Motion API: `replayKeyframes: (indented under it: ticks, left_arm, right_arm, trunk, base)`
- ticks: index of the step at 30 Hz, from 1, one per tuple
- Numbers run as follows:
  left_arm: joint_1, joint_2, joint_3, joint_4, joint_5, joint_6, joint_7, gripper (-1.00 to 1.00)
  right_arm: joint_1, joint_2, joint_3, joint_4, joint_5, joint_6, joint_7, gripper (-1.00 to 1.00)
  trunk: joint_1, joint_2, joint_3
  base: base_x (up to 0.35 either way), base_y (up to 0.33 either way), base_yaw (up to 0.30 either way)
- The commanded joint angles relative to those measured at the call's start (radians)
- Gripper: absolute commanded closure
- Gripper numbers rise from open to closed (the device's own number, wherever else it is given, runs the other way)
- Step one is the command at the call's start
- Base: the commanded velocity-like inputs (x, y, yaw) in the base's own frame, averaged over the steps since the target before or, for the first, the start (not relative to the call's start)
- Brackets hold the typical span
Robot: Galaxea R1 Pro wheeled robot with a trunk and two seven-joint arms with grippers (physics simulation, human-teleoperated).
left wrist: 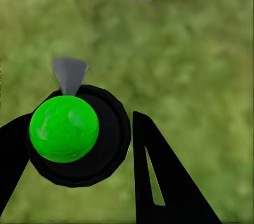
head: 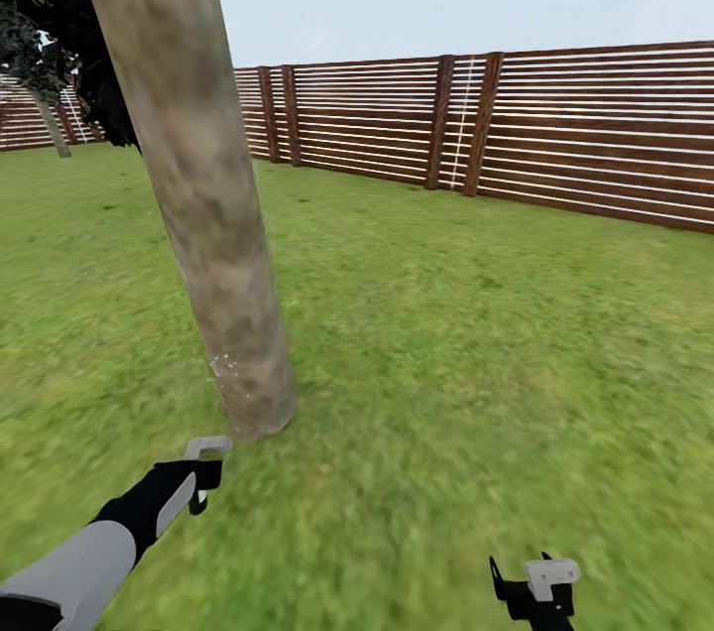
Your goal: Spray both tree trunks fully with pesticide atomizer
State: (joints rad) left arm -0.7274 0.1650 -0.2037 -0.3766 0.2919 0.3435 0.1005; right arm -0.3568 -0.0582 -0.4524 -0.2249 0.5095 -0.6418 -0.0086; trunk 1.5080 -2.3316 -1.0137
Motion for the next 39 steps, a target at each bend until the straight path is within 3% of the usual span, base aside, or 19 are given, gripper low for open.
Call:
replayKeyframes:
  ticks: [1,9,21,25,26,27,28,32,39]
  left_arm:
    - [0.005,0.001,-0.007,0.006,0.010,0.005,0.008,1.00]
    - [0.013,-0.009,-0.006,0.015,0.012,0.006,0.009,1.00]
    - [0.014,-0.009,-0.006,0.018,0.002,0.009,0.011,1.00]
    - [0.035,-0.005,-0.009,0.082,-0.002,0.005,0.010,1.00]
    - [0.038,-0.009,-0.010,0.086,-0.002,0.005,0.010,1.00]
    - [0.039,-0.075,-0.018,0.086,-0.003,0.005,0.011,1.00]
    - [0.039,-0.086,-0.016,0.076,-0.003,0.005,0.012,1.00]
    - [0.040,-0.056,-0.010,0.061,-0.002,0.005,0.012,1.00]
    - [0.040,-0.061,-0.012,0.059,-0.003,0.005,0.013,1.00]
  right_arm:
    - [-0.001,0.001,-0.008,0.001,0.010,-0.004,-0.001,-1.00]
    - [-0.001,0.001,-0.008,0.001,0.010,-0.004,-0.002,-1.00]
    - [-0.001,0.001,-0.008,0.001,0.010,-0.004,-0.002,-1.00]
    - [-0.001,0.000,-0.008,0.001,0.010,-0.004,-0.002,-1.00]
    - [-0.001,0.000,-0.008,0.001,0.010,-0.004,-0.002,-1.00]
    - [-0.001,0.000,-0.008,0.001,0.010,-0.004,-0.002,-1.00]
    - [-0.001,0.000,-0.008,0.001,0.010,-0.004,-0.002,-1.00]
    - [-0.001,0.000,-0.008,0.001,0.010,-0.004,-0.002,-1.00]
    - [-0.001,0.000,-0.008,0.001,0.010,-0.004,-0.002,-1.00]
  trunk:
    - [0.000,0.000,-0.001]
    - [0.000,0.000,-0.001]
    - [0.000,0.000,-0.001]
    - [0.000,0.000,-0.001]
    - [0.000,0.000,-0.001]
    - [0.000,0.000,-0.001]
    - [0.000,0.000,-0.001]
    - [0.000,0.000,-0.001]
    - [0.000,0.000,-0.001]
  base:
    - [0.176,-0.231,0.260]
    - [0.199,-0.203,0.034]
    - [-0.139,-0.139,0.236]
    - [-0.003,-0.002,0.036]
    - [0.000,0.000,0.006]
    - [0.000,0.000,0.000]
    - [0.005,0.000,0.000]
    - [0.097,-0.153,0.000]
    - [0.111,-0.254,0.000]
